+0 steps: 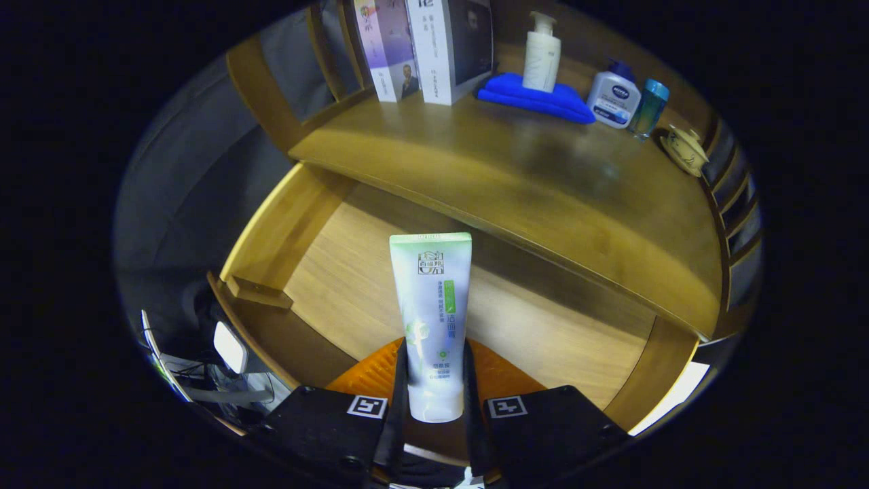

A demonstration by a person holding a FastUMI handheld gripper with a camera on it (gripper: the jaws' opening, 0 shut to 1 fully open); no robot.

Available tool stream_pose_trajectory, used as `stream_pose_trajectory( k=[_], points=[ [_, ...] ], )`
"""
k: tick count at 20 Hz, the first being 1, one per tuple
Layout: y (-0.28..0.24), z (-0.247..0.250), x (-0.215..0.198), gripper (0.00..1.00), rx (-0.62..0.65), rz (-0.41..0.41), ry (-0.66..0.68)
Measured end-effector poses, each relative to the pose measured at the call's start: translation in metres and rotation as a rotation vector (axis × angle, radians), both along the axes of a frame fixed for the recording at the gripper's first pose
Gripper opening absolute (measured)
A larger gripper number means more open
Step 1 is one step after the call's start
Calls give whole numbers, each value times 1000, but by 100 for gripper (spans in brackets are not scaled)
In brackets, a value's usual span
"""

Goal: Pull open the drawer, take out the items inside it, and place them on the countertop above the cabinet.

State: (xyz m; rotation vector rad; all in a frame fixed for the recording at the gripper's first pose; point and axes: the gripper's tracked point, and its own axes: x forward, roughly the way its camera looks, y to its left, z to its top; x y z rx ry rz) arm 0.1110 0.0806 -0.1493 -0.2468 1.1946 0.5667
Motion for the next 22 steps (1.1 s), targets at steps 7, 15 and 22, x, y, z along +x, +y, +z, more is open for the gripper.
stream_pose_trajectory(
  k=[7, 15, 22],
  points=[
    [-2, 51, 17, 39, 71, -52, -86],
    [-10, 94, 90, 39, 145, -234, -150],
    [-27, 82, 159, 39, 163, -439, -135]
  ],
)
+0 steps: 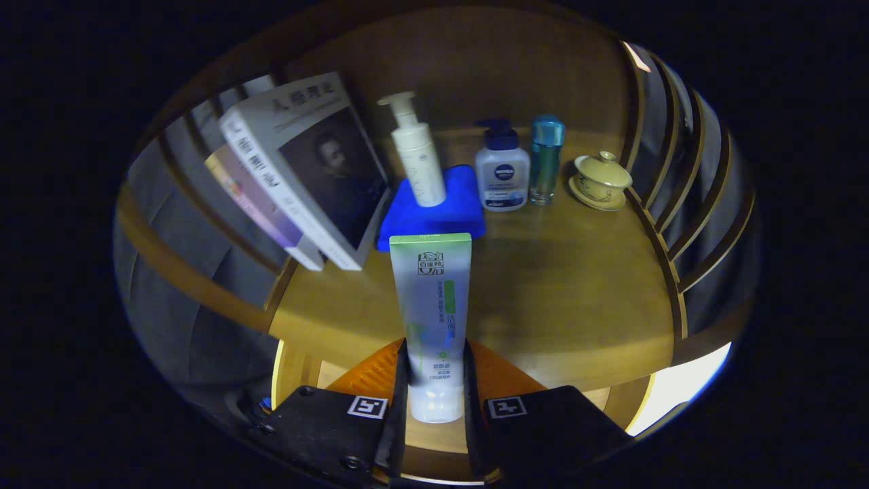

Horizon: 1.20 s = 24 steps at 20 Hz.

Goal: Pull open the drawer, take out the items inside it, and place them on the countertop above the cabinet.

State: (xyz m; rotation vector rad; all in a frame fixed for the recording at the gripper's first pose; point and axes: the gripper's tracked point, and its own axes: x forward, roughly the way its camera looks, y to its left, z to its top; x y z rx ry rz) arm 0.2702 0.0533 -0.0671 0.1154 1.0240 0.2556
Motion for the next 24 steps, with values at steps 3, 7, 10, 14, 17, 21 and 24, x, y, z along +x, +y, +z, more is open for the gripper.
stream_pose_trajectory(
  k=[3, 7, 10, 14, 17, 21, 24],
  points=[
    [-9, -8, 14, 42, -21, -52, 5],
    [2, -22, 25, 44, -22, -66, 12],
    [4, -34, 25, 45, -37, -65, 16],
    [12, -48, 25, 47, -2, -87, 34],
    [11, -45, 25, 55, 0, -96, -22],
    [10, -25, 17, 90, 41, -108, -154],
    [4, 0, 0, 98, 14, -90, -322]
  ],
)
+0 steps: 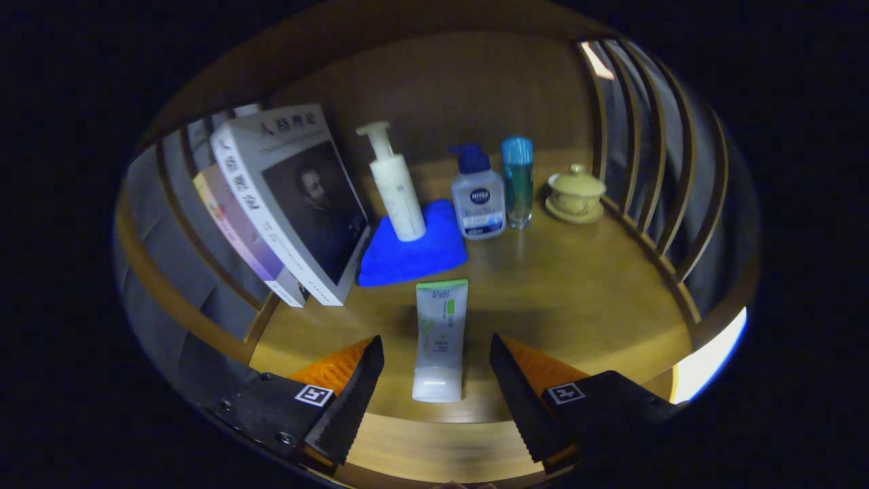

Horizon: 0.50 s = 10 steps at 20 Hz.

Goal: Pull open the drawer, take out the items inside it, and place them on the countertop above the cabinet.

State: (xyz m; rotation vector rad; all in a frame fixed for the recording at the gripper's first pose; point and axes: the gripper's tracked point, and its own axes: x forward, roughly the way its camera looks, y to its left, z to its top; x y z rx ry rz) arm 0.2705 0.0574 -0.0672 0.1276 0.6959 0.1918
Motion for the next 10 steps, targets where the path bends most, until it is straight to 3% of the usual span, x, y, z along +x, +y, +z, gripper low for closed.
stream_pose_trajectory(
  k=[6, 10],
  points=[
    [14, 52, -74, 98, 86, 25, -272],
    [15, 59, -121, 98, 36, 43, -391]
  ],
)
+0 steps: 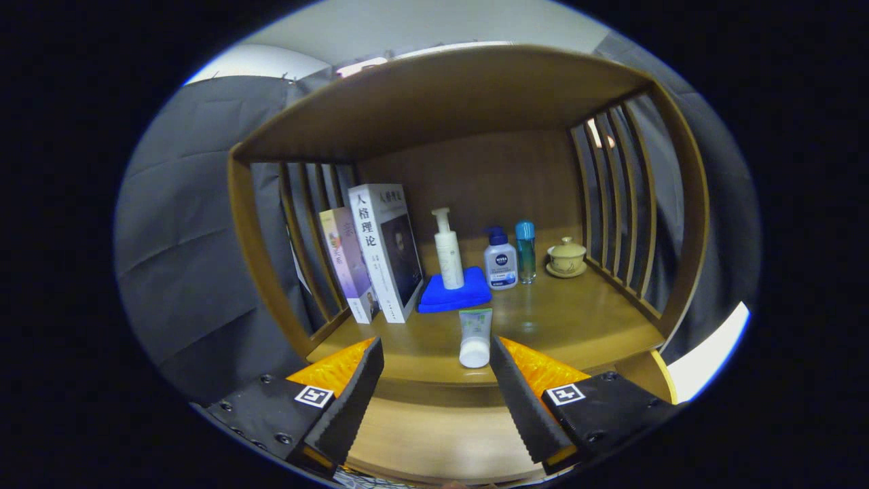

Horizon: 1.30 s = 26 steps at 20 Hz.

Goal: Pull open the drawer, take out the items inside it, and place them on the countertop above the cabinet.

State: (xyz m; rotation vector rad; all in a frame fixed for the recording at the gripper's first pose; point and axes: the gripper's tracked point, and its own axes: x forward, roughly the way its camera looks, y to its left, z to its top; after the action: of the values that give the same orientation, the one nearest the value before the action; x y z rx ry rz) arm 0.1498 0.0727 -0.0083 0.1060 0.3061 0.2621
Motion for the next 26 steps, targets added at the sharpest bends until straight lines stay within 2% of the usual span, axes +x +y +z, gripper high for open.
stream_pose_trajectory(
  k=[4, 8, 11, 15, 17, 22, 26],
  points=[
    [8, 4, -46, 98, -7, 4, -114],
    [-3, 9, -91, 98, -5, -42, -229],
    [-11, -1, -117, 98, 17, -70, -248],
    [-27, -38, -141, 98, -29, -111, -242],
    [-26, -55, -148, 98, -12, -109, -212],
    [-44, -68, -160, 98, 52, -163, -205],
    [-54, -82, -163, 98, 12, -178, -204]
  ],
)
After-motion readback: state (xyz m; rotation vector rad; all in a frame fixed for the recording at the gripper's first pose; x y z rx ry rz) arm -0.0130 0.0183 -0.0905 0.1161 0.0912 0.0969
